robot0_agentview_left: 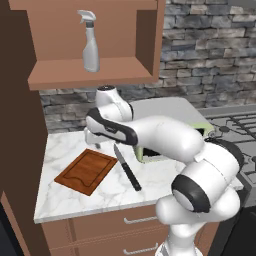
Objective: Move the cutting board and knife to the sink. Then move spray from the cabinet to the counter.
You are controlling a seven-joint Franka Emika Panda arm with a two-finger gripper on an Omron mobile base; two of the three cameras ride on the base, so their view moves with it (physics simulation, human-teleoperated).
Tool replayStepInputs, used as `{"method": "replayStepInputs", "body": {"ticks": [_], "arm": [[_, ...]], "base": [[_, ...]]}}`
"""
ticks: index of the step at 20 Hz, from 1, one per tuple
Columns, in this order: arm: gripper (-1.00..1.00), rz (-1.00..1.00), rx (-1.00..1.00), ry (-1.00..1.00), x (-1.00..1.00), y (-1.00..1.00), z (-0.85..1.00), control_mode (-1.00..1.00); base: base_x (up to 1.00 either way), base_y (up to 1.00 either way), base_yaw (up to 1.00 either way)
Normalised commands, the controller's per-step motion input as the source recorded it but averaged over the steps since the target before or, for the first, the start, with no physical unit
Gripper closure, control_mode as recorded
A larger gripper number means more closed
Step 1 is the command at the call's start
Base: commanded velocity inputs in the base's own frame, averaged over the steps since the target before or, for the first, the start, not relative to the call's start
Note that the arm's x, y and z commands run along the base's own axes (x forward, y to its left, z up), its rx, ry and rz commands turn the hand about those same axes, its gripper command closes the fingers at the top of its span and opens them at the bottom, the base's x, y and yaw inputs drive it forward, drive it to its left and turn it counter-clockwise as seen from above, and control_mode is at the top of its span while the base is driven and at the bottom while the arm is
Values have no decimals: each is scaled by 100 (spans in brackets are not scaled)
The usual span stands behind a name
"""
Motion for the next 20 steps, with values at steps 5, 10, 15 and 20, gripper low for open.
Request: {"method": "replayStepInputs", "body": {"ticks": [5,10,15,20], "arm": [[-100,0,0,0,47,21,-17,-100],[-100,-1,0,3,37,21,-38,-100],[-100,-5,0,4,35,13,-31,-100],[-100,-4,1,0,24,2,-26,-100]], "base": [[0,0,0],[0,0,0],[0,0,0],[0,0,0]]}}
